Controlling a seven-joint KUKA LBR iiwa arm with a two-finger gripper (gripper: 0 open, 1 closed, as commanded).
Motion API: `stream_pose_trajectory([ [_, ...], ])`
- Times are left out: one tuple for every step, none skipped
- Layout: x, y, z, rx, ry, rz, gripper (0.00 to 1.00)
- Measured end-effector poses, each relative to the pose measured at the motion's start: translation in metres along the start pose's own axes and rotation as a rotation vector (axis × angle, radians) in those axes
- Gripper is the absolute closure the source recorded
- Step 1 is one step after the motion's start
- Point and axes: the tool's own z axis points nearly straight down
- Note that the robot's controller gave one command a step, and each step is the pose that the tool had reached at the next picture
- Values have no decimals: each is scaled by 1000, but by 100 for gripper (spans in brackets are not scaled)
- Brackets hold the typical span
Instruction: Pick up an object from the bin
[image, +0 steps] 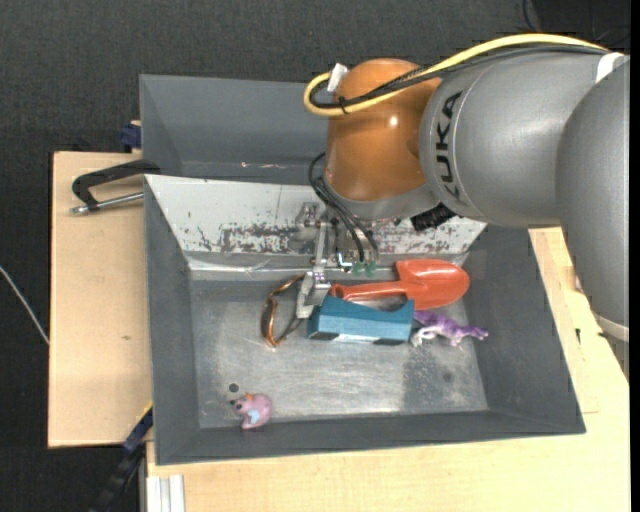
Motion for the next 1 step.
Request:
stream_pose_trajectory([
  [-1,-1,-5,-1,-7,2,0],
])
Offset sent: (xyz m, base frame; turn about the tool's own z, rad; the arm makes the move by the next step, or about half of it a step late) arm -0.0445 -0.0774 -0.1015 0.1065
